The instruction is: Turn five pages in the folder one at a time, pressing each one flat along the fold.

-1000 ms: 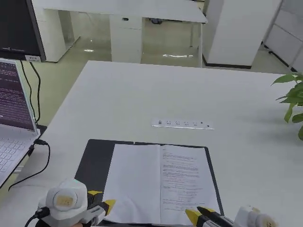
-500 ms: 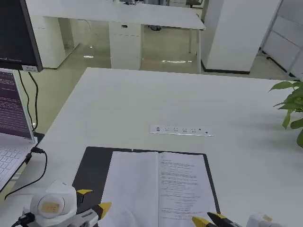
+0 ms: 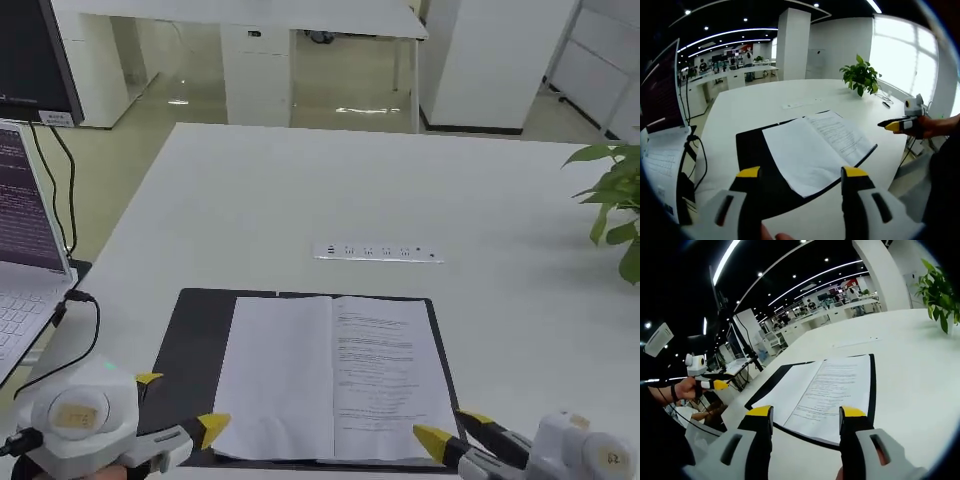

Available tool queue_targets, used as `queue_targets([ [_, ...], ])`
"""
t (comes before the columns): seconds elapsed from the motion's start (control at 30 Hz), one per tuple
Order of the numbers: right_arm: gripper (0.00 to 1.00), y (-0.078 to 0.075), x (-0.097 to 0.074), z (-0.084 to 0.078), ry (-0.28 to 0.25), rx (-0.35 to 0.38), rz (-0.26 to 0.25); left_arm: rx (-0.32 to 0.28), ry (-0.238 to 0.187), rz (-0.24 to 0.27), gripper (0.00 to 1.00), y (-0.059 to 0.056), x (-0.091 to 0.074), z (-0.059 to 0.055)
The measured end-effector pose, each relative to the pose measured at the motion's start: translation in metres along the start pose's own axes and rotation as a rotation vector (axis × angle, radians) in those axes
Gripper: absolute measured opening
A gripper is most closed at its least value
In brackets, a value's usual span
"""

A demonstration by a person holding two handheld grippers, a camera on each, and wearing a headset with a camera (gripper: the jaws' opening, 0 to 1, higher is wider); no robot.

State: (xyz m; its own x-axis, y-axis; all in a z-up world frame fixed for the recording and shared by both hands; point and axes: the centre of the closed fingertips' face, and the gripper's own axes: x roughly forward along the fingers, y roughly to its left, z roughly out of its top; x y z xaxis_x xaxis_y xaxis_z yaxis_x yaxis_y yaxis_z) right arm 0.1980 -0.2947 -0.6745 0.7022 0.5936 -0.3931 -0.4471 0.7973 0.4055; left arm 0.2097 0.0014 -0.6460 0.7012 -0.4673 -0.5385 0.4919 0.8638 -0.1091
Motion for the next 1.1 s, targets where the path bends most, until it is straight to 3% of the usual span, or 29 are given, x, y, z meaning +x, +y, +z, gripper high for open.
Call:
queue_targets([
  [0.27,0.61,0.006,-0.01,0.003,0.002,-0.044,-0.015,-0.003,-0.01,-0.019,0.67,-0.012,-0.005,-0.001],
  [0.6,0.67,0.0,-0.033,0.0,-0.026,-0.025,-0.068,0.026,0.046,-0.033,0.69,-0.018,-0.017,-0.014],
  [1.1,0.74,-0.008,-0.046,-0.019,0.006,0.024,-0.089,0.06,0.075,-0.08,0.7,-0.042,0.005,-0.006],
])
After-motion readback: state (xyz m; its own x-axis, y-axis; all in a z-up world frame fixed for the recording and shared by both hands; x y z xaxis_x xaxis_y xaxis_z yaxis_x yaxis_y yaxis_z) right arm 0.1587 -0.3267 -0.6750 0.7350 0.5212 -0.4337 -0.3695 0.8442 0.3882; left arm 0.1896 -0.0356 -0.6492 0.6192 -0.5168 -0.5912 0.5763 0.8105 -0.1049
